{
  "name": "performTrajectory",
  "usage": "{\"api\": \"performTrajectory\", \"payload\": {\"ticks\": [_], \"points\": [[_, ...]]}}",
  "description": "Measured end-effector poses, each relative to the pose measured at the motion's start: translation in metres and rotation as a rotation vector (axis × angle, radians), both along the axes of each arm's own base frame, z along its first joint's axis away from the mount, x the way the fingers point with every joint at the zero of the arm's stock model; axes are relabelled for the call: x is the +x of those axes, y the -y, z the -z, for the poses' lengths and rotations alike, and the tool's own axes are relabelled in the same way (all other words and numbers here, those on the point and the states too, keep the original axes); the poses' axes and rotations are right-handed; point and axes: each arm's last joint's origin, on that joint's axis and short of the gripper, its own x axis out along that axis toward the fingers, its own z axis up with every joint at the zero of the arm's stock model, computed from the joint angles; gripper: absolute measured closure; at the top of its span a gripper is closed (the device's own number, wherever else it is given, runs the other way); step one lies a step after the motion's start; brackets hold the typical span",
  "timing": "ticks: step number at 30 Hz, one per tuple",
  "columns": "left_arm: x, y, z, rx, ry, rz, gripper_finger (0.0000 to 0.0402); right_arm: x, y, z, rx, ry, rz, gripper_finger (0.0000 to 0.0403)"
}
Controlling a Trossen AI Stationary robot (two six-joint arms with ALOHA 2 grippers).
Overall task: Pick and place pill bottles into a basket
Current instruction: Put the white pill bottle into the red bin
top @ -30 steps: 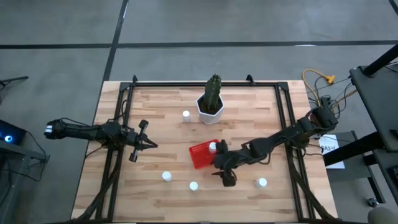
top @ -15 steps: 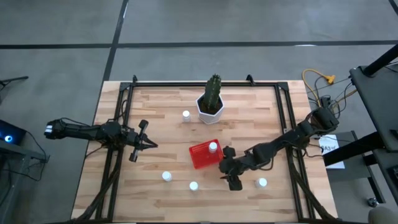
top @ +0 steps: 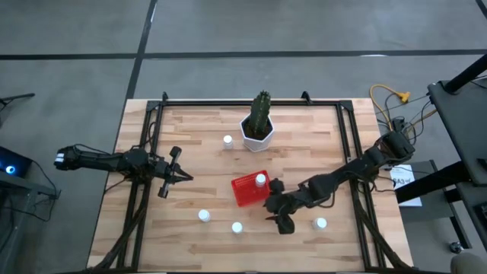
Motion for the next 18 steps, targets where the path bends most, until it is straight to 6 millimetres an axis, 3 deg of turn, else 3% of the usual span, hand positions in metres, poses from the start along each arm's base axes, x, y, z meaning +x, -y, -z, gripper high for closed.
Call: {"api": "performTrajectory", "payload": {"ticks": [10,18], "points": [[0.000,0.000,0.000,0.000,-0.001,0.000,0.0402,0.011,-0.003,-0.022,-0.019,0.079,0.023,0.0189],[0.000,0.000,0.000,0.000,-0.004,0.000,0.0402,0.014,-0.002,-0.028,-0.075,0.105,0.074,0.0127]]}}
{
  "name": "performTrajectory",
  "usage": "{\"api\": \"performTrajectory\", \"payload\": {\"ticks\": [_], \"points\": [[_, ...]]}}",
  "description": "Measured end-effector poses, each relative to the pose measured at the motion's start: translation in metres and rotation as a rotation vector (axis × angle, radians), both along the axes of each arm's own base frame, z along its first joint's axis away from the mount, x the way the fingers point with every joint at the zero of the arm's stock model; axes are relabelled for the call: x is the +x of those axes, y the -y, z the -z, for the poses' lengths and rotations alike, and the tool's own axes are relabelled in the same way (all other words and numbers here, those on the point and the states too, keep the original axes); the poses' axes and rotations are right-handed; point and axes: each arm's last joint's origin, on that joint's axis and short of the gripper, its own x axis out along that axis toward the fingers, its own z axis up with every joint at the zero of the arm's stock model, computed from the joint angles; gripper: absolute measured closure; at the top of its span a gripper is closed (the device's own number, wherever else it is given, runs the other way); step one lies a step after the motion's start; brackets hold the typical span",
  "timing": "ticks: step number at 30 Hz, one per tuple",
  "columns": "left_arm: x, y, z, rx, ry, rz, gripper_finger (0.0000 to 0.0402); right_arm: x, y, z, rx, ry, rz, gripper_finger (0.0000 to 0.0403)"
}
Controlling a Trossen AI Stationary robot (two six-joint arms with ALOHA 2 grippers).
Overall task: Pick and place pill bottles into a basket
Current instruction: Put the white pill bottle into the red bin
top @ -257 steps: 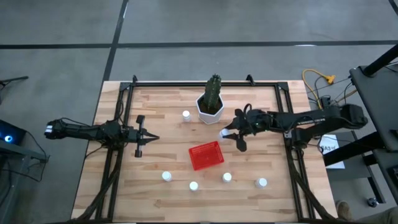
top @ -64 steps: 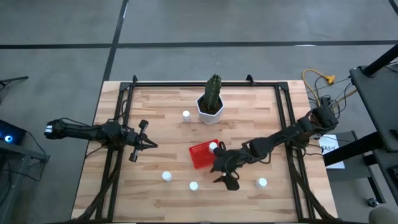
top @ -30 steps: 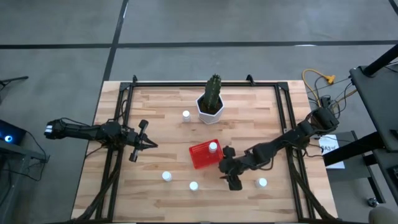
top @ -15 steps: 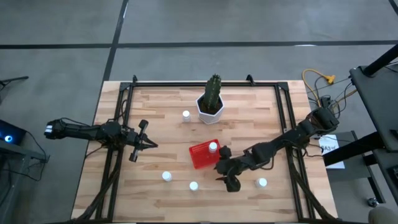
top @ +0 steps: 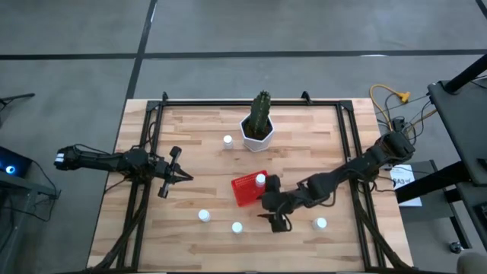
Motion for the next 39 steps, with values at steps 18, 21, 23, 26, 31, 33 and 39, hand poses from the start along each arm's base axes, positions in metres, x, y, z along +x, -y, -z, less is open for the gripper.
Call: {"api": "performTrajectory", "payload": {"ticks": [18,21,23,26,31,33,39], "points": [[0.000,0.000,0.000,0.000,-0.001,0.000,0.0402,-0.017,0.003,0.013,0.043,-0.240,0.076,0.0102],[0.000,0.000,0.000,0.000,-0.001,0.000,0.0402,-0.018,0.001,0.014,0.061,-0.252,0.063,0.0106],[0.000,0.000,0.000,0.000,-0.001,0.000,0.0402,-0.018,0.000,0.014,0.081,-0.264,0.061,0.0108],[0.000,0.000,0.000,-0.001,-0.001,0.000,0.0402,-0.020,-0.002,0.014,0.106,-0.280,0.053,0.0110],[0.000,0.000,0.000,0.000,-0.001,0.000,0.0402,-0.022,-0.004,0.015,0.110,-0.299,0.045,0.0110],[0.000,0.000,0.000,0.000,-0.001,0.000,0.0402,-0.023,-0.003,0.016,0.107,-0.316,0.054,0.0110],[0.000,0.000,0.000,-0.001,-0.002,0.000,0.0402,-0.027,-0.001,0.019,0.107,-0.363,0.087,0.0110]]}}
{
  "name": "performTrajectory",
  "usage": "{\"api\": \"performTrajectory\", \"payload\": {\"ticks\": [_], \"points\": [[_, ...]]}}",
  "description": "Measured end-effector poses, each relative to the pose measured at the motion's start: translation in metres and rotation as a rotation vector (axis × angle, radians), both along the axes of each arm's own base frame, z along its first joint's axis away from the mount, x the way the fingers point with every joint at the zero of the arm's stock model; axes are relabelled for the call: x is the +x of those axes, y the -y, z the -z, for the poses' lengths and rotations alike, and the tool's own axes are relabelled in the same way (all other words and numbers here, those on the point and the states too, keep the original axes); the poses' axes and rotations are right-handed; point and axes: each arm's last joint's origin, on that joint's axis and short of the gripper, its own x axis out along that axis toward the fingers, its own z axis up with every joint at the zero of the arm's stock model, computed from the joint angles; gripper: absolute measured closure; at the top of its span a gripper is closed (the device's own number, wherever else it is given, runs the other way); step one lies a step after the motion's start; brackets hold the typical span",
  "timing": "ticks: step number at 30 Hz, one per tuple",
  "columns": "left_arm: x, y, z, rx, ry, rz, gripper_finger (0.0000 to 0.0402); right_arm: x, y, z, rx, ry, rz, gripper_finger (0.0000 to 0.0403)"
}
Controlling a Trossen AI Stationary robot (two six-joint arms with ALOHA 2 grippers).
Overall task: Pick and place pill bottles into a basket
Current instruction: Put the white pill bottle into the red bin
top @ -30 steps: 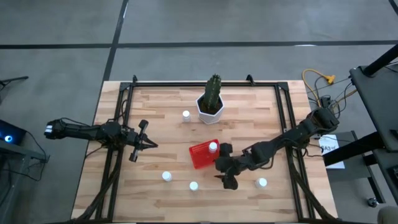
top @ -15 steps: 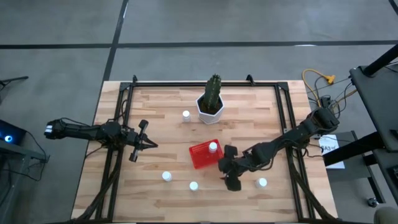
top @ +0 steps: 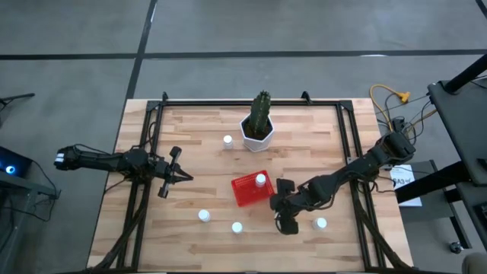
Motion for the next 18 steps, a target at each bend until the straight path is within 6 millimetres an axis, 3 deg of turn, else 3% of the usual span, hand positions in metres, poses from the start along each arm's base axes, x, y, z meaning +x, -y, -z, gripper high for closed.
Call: {"api": "performTrajectory", "payload": {"ticks": [18], "points": [[0.000,0.000,0.000,0.000,0.000,-0.001,0.0402,-0.003,-0.012,0.016,0.013,-0.068,-0.038,0.0110]]}}
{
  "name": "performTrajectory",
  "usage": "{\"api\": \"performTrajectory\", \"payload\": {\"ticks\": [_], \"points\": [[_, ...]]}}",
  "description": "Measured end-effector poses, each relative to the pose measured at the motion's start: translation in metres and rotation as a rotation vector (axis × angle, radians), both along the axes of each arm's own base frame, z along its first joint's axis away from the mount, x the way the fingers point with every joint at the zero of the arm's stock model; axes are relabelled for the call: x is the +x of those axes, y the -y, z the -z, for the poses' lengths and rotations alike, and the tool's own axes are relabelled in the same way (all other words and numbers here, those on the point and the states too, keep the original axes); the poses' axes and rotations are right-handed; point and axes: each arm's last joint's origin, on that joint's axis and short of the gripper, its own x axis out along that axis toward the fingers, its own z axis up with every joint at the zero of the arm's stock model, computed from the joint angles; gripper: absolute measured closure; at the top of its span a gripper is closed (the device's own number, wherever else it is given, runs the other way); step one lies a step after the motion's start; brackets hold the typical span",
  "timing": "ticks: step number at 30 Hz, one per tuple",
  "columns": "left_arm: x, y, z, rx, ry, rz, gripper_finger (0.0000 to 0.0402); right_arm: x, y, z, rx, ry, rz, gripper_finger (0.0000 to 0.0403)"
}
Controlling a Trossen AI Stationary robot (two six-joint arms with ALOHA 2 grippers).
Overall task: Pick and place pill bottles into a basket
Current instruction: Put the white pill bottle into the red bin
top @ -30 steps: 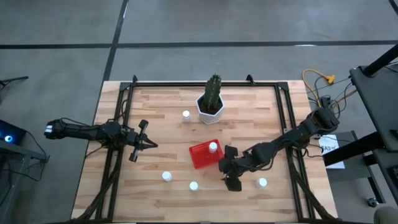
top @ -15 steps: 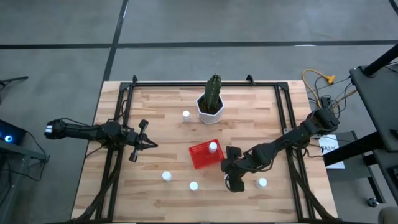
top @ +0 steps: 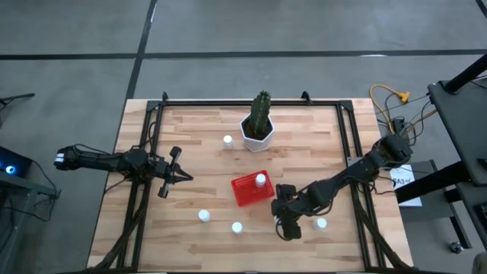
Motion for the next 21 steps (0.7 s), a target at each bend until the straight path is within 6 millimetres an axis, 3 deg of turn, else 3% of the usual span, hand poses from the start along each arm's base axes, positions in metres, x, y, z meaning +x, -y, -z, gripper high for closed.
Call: {"api": "performTrajectory", "payload": {"ticks": [14,21], "points": [[0.0000,0.0000,0.0000,0.000,0.000,0.000,0.0402,0.0015,-0.0013,0.0084,0.013,-0.031,0.020,0.0115],[0.0000,0.0000,0.0000,0.000,0.000,0.000,0.0402,0.0015,-0.0015,0.0081,0.020,-0.033,0.017,0.0161]]}}
